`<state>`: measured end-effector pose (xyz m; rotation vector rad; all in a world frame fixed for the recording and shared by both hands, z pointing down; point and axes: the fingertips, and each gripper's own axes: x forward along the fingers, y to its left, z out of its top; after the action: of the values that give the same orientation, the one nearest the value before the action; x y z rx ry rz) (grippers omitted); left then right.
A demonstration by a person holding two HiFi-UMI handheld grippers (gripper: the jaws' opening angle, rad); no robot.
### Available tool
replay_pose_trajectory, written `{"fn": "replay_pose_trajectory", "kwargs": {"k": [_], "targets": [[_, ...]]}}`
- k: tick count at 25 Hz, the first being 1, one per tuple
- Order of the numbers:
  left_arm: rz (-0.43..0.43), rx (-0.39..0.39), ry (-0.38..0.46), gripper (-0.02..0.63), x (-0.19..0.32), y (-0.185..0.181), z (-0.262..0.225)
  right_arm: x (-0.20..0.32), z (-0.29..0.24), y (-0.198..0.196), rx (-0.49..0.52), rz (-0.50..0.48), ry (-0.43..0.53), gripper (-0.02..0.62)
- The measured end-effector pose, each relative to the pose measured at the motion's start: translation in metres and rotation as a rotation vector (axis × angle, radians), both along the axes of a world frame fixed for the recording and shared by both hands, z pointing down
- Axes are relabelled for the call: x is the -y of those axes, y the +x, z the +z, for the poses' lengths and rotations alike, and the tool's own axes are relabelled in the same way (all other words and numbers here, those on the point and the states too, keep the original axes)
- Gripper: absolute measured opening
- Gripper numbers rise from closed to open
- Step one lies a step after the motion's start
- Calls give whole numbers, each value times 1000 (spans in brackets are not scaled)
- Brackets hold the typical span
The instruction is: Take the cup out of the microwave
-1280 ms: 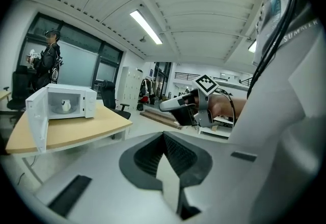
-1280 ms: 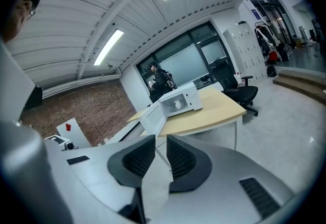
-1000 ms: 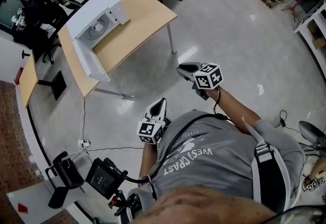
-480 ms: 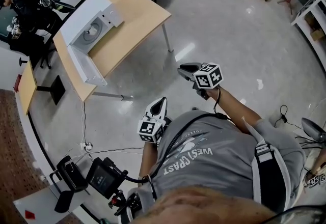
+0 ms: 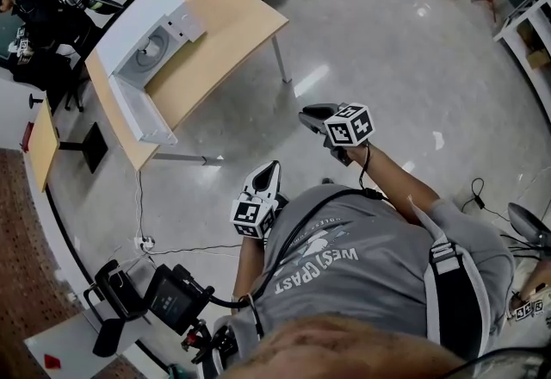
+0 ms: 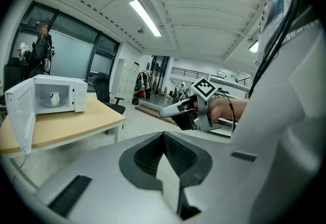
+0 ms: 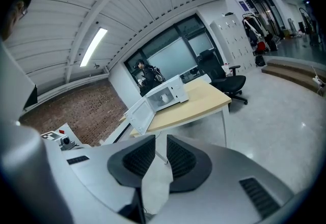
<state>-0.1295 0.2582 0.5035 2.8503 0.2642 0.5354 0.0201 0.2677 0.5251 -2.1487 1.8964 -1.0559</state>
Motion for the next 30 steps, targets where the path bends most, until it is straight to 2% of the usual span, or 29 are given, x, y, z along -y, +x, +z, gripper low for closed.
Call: {"fn": "replay_pose_trajectory", "kwargs": {"k": [11, 17, 22, 26, 30], "targets": [[10, -13, 50, 43, 8, 27, -8, -2, -8, 35, -19, 47, 36, 75], [1, -36, 108, 43, 11, 24, -21, -13, -18, 41, -38, 68, 40, 75], [2, -59, 139, 43, 33, 22, -34, -6, -28, 47, -56, 109, 52, 75], [-30, -83, 175, 43, 82, -8, -48, 32, -41, 22, -74, 112, 70, 75], [-107, -105, 193, 43, 145, -49, -59, 83, -57, -13, -104, 79, 90, 75]]}}
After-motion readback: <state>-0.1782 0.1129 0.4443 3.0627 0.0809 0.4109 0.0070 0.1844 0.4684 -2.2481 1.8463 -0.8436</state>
